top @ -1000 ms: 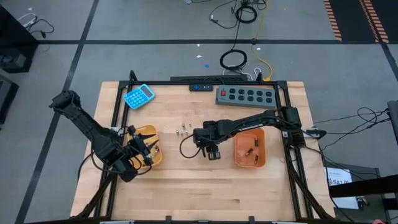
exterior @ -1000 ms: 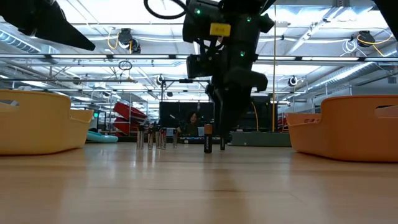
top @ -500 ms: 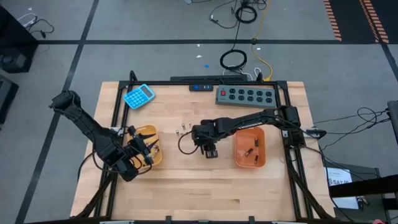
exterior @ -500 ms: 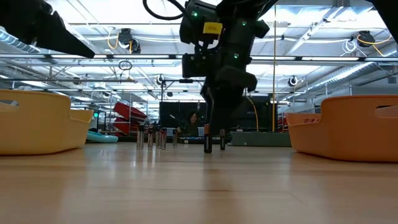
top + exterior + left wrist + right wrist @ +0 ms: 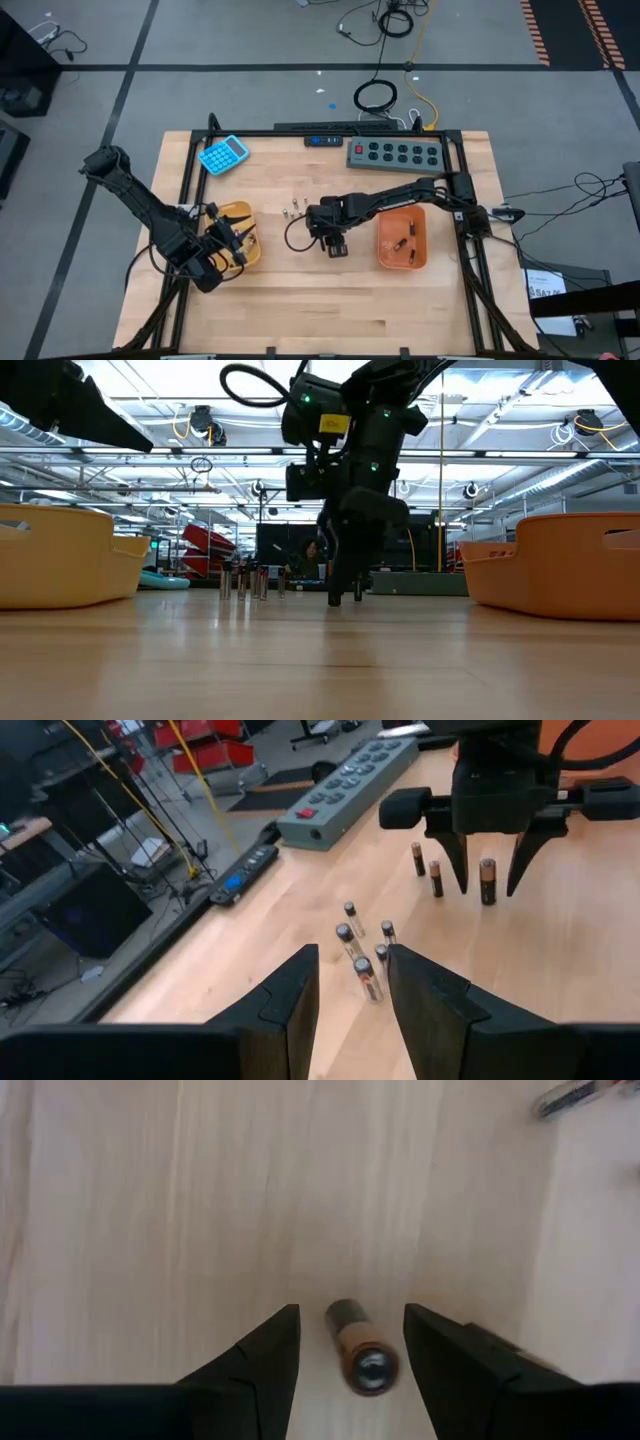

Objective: Sort batteries
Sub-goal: Put the brown battery into the orange bin, then put the silver battery into the yellow bin

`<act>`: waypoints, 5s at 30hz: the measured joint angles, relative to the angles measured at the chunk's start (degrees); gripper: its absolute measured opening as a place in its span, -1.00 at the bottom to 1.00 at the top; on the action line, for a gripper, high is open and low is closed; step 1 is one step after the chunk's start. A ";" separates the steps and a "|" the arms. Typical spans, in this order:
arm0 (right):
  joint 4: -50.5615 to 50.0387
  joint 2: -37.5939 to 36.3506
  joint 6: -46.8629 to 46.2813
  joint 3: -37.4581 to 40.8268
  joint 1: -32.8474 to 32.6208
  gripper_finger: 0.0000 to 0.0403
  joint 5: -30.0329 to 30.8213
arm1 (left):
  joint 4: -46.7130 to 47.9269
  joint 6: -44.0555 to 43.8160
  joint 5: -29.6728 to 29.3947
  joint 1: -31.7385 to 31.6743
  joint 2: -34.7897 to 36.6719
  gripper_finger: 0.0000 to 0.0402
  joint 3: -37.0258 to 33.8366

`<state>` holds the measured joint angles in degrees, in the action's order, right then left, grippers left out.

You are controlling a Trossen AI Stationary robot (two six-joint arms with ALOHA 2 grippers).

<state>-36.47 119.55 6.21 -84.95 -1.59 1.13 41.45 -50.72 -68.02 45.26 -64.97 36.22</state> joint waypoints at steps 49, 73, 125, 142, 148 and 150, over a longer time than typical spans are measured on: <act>-19.69 -38.98 -33.47 37.42 -8.62 -0.22 8.82 | -46.40 46.92 39.68 -25.92 -1.65 -0.34 0.03; 14.59 -28.55 -1.66 25.09 4.71 -0.24 10.74 | -61.76 44.29 55.79 -39.11 -19.24 -0.34 0.41; -10.76 -19.47 -2.03 11.04 1.96 -0.92 18.94 | -58.18 38.05 43.70 -25.27 -19.78 -0.34 -0.05; -6.99 -40.50 -38.27 41.54 -10.90 -0.34 13.79 | -54.55 36.20 47.41 -30.61 -19.76 -0.34 0.76; -5.68 -40.56 -35.28 34.13 -12.76 -0.17 23.97 | -43.24 33.52 41.03 -29.07 -14.80 -0.35 0.82; -2.17 -40.61 -31.59 32.03 -13.75 -0.18 30.02 | -37.86 31.14 41.11 -29.17 -11.36 -0.35 0.82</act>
<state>-38.64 78.94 -25.38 -52.92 -15.33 31.15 3.59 -19.58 -26.91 16.10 -76.33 37.04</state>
